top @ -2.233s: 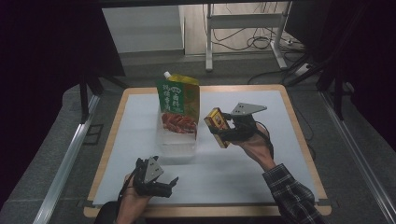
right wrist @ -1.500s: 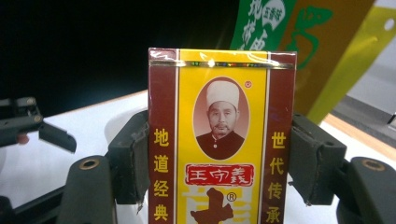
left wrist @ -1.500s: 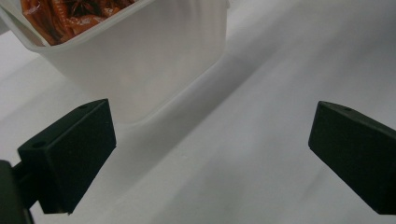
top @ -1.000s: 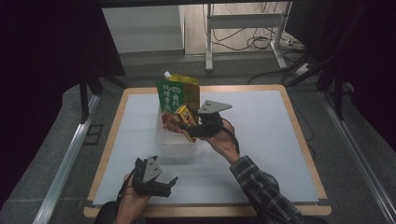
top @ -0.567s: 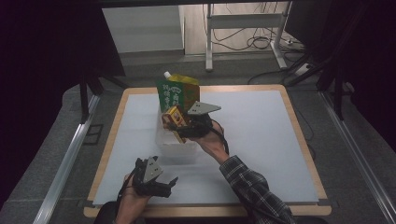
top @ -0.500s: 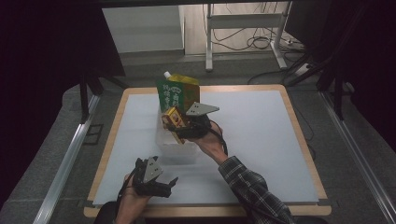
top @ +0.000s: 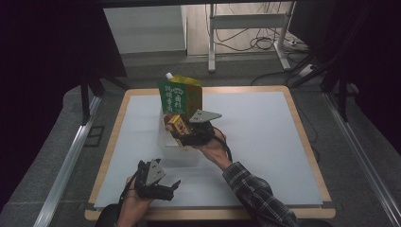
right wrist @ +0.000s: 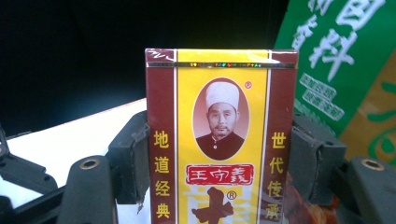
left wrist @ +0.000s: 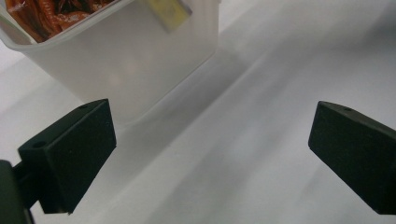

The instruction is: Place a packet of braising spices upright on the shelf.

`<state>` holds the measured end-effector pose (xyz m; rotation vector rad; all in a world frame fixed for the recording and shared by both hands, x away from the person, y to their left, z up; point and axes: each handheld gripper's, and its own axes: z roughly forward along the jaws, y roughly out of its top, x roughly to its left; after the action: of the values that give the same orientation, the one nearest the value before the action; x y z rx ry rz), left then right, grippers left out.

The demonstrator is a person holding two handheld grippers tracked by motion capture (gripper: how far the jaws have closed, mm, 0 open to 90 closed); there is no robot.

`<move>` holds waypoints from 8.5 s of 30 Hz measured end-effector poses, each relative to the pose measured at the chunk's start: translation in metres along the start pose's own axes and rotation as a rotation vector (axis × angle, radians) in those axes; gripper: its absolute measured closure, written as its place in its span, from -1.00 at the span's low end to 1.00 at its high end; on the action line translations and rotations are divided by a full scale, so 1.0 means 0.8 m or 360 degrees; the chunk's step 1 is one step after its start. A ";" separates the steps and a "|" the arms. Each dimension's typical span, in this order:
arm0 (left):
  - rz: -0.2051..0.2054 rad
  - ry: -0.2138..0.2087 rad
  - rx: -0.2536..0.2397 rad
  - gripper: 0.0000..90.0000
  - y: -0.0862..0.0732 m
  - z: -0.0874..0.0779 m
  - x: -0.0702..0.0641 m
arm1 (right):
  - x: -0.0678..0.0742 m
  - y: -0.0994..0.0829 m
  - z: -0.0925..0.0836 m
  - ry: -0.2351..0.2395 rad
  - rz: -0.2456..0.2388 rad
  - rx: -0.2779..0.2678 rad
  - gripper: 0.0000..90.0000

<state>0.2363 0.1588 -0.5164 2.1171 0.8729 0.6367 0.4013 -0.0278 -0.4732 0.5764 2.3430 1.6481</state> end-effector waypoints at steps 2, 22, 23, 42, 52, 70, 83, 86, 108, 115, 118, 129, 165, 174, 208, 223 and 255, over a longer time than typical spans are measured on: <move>0.0005 -0.0002 0.0004 -0.99 0.000 0.000 0.000 | -0.002 -0.002 -0.003 0.0002 0.0011 0.0017 -0.29; 0.0018 -0.0003 0.0012 -0.99 0.001 0.002 -0.004 | -0.003 -0.029 -0.016 -0.0075 0.0015 0.0197 -0.28; 0.0017 -0.0003 0.0012 -0.99 0.001 0.002 -0.004 | -0.003 -0.029 -0.017 -0.0077 0.0012 0.0206 -0.28; 0.0031 0.0005 0.0009 -0.99 0.001 0.002 -0.003 | -0.004 -0.004 -0.034 -0.0077 -0.0093 0.0298 -0.83; 0.0014 0.0012 0.0005 -0.99 0.000 0.002 -0.003 | -0.007 0.002 -0.052 -0.0059 -0.0055 0.0316 -0.88; 0.0007 0.0015 0.0001 -0.99 0.000 0.002 -0.003 | -0.004 0.003 -0.064 -0.0043 -0.0075 0.0343 -0.88; 0.0008 0.0011 -0.0004 -0.99 0.000 0.003 -0.003 | -0.004 0.003 -0.077 -0.0036 -0.0078 0.0355 -0.89; 0.0001 0.0010 -0.0011 -0.99 0.000 0.003 -0.003 | -0.004 0.003 -0.081 -0.0042 -0.0081 0.0359 -0.89; -0.0012 0.0001 -0.0019 -0.99 0.000 0.004 -0.003 | -0.008 -0.012 -0.113 -0.0093 -0.0072 0.0410 -0.94; -0.0019 0.0004 -0.0031 -0.99 0.000 0.003 -0.003 | -0.008 -0.015 -0.122 -0.0114 -0.0082 0.0430 -0.94; -0.0021 0.0003 -0.0034 -0.99 0.000 0.003 -0.003 | -0.009 -0.018 -0.126 -0.0122 -0.0087 0.0438 -0.95; -0.0038 0.0002 -0.0036 -0.99 0.001 0.003 -0.003 | -0.012 -0.026 -0.139 -0.0152 -0.0084 0.0447 -0.95; -0.0051 -0.0010 -0.0024 -0.99 0.001 0.004 -0.003 | -0.019 -0.050 -0.193 -0.0234 -0.0027 0.0463 -0.96; -0.0061 -0.0010 -0.0028 -0.99 0.001 0.004 -0.003 | -0.020 -0.057 -0.208 -0.0259 -0.0009 0.0469 -0.97; -0.0077 -0.0010 -0.0030 -0.99 0.001 0.004 -0.003 | -0.031 -0.091 -0.268 -0.0381 0.0087 0.0492 -0.99; -0.0084 -0.0016 -0.0030 -0.99 0.001 0.005 -0.004 | -0.032 -0.101 -0.302 -0.0462 0.0117 0.0485 -1.00; -0.0089 -0.0041 -0.0029 -0.99 0.001 0.007 -0.004 | -0.029 -0.145 -0.357 -0.0622 0.0191 0.0478 -1.00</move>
<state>0.2379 0.1534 -0.5197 2.0726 0.9053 0.5851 0.2876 -0.3148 -0.4841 1.0127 2.3007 1.0993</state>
